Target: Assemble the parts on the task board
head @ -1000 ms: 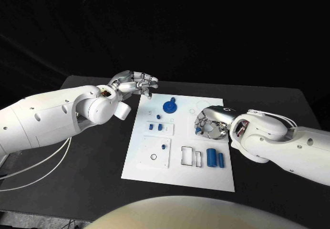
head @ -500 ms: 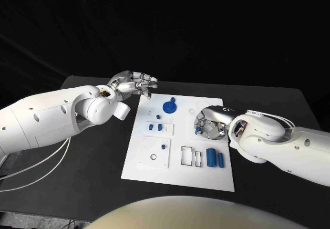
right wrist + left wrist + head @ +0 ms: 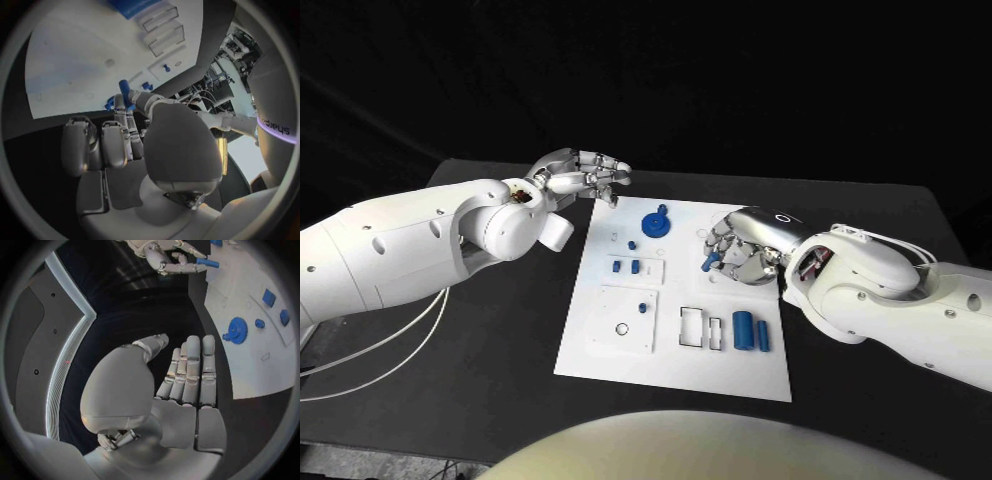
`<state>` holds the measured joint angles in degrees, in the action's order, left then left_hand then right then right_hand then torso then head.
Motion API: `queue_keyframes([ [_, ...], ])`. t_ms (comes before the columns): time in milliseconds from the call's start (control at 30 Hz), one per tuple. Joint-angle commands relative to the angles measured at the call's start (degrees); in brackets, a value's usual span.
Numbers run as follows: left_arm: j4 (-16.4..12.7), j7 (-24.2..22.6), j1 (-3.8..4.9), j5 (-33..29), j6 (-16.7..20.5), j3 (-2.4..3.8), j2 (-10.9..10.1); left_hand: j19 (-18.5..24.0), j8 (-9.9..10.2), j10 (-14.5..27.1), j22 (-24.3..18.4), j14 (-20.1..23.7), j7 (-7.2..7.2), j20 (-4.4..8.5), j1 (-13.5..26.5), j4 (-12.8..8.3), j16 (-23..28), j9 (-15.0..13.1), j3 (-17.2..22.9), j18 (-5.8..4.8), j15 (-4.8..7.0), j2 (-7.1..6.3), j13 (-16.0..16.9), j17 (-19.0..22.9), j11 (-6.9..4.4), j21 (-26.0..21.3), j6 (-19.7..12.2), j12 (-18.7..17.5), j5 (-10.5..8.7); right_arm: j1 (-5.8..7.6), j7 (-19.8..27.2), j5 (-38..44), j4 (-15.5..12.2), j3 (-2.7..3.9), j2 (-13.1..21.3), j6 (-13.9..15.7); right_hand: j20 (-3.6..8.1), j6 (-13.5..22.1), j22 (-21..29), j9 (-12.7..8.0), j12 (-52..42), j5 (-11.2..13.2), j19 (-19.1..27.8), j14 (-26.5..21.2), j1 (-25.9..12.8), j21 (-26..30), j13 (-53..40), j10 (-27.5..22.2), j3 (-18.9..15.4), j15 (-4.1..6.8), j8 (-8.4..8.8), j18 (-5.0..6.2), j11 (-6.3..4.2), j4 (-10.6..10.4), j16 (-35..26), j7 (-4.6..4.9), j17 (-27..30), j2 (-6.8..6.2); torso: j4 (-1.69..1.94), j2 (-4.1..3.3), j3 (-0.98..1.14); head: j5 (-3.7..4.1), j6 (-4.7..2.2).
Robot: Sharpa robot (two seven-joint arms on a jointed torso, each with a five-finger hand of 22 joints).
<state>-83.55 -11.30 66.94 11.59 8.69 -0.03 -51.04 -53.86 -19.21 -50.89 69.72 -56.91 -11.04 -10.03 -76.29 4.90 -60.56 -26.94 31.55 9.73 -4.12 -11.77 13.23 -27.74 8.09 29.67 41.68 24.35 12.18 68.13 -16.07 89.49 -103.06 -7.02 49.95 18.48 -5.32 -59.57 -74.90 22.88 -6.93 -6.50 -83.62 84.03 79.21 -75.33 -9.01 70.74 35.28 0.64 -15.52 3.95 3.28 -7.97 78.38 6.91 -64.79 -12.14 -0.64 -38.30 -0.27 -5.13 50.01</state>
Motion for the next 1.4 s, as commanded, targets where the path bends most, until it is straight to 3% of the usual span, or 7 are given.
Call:
queue_keyframes([
  [33,0.04,-0.27,0.04,0.05,-0.93,0.04,0.23,0.36,-0.16,0.39,-0.09,0.31,-0.79,-0.13,0.46,-0.02,0.19,-0.10,-0.34,0.62,-0.01,0.15,-0.06,0.09,0.17,-0.23,-0.51,0.17,0.11,0.25,0.47,0.59,-1.74,0.04,-0.25,2.82,0.18,-0.36,-10.47,0.23,0.36,0.16,-0.60,1.09,-1.05,-0.17,-0.02,0.30,0.23,0.28,-0.21,-0.88,0.21,0.30,0.22,0.01,0.03,-0.23,-0.08,-0.02,-0.03,-0.26,-0.01],
  [233,0.22,-0.31,0.04,0.02,-1.08,0.04,0.58,0.35,-0.19,0.40,-0.10,0.32,-0.80,-0.14,0.50,0.02,0.19,-0.10,-0.34,0.62,-0.01,0.19,-0.06,0.09,0.17,-0.24,-0.53,0.19,0.11,-0.28,1.68,0.15,-3.53,0.02,-3.48,3.10,0.19,-0.27,-10.47,0.40,0.54,0.24,-0.56,1.08,-1.85,-0.08,-0.12,0.37,0.31,0.27,-0.23,-0.86,0.22,0.44,0.21,-0.01,0.08,-0.46,-0.11,-0.04,0.02,-0.66,-0.01],
  [600,0.52,-0.36,0.03,-0.11,-1.47,0.02,1.45,0.35,-0.24,0.43,-0.13,0.32,-0.80,-0.15,0.56,0.07,0.20,-0.10,-0.34,0.62,-0.02,0.25,-0.07,0.09,0.18,-0.25,-0.57,0.21,0.13,-4.57,4.16,0.96,-2.19,-0.50,-11.59,2.74,0.20,-0.09,-10.40,0.54,0.73,-0.12,-0.43,1.04,-2.31,0.25,-0.21,0.37,0.58,0.28,-0.20,-0.80,0.22,0.69,0.14,0.01,0.25,-0.38,0.14,-0.02,-0.07,-1.45,-0.01],
  [833,0.45,-0.24,0.03,-0.15,-1.54,-0.01,1.59,0.35,-0.29,0.46,-0.15,0.33,-0.81,-0.16,0.61,0.11,0.20,-0.09,-0.35,0.62,-0.03,0.29,-0.07,0.09,0.18,-0.27,-0.62,0.23,0.14,-6.79,4.86,1.38,-0.51,-0.81,-14.18,1.66,0.20,-0.03,-10.41,0.58,0.80,-0.21,-0.44,1.03,-2.49,0.23,-0.23,0.36,0.62,0.27,-0.19,-0.80,0.24,0.76,0.13,0.02,0.29,-0.40,-0.12,-0.18,-0.05,-2.29,-0.01],
  [1400,0.36,-0.01,0.03,-0.16,-1.70,-0.03,1.54,0.35,-0.38,0.51,-0.19,0.34,-0.82,-0.17,0.69,0.17,0.21,-0.09,-0.39,0.62,-0.05,0.30,-0.08,0.09,0.19,-0.30,-0.71,0.27,0.15,-8.41,3.86,3.24,2.92,-1.23,-16.35,-1.29,0.19,0.05,-10.49,0.63,0.87,-0.33,-0.53,1.06,-2.64,0.01,-0.27,0.34,0.67,0.27,-0.17,-0.85,0.25,0.90,0.20,0.03,0.14,-0.43,-0.09,-0.15,0.00,-2.96,-0.01],
])
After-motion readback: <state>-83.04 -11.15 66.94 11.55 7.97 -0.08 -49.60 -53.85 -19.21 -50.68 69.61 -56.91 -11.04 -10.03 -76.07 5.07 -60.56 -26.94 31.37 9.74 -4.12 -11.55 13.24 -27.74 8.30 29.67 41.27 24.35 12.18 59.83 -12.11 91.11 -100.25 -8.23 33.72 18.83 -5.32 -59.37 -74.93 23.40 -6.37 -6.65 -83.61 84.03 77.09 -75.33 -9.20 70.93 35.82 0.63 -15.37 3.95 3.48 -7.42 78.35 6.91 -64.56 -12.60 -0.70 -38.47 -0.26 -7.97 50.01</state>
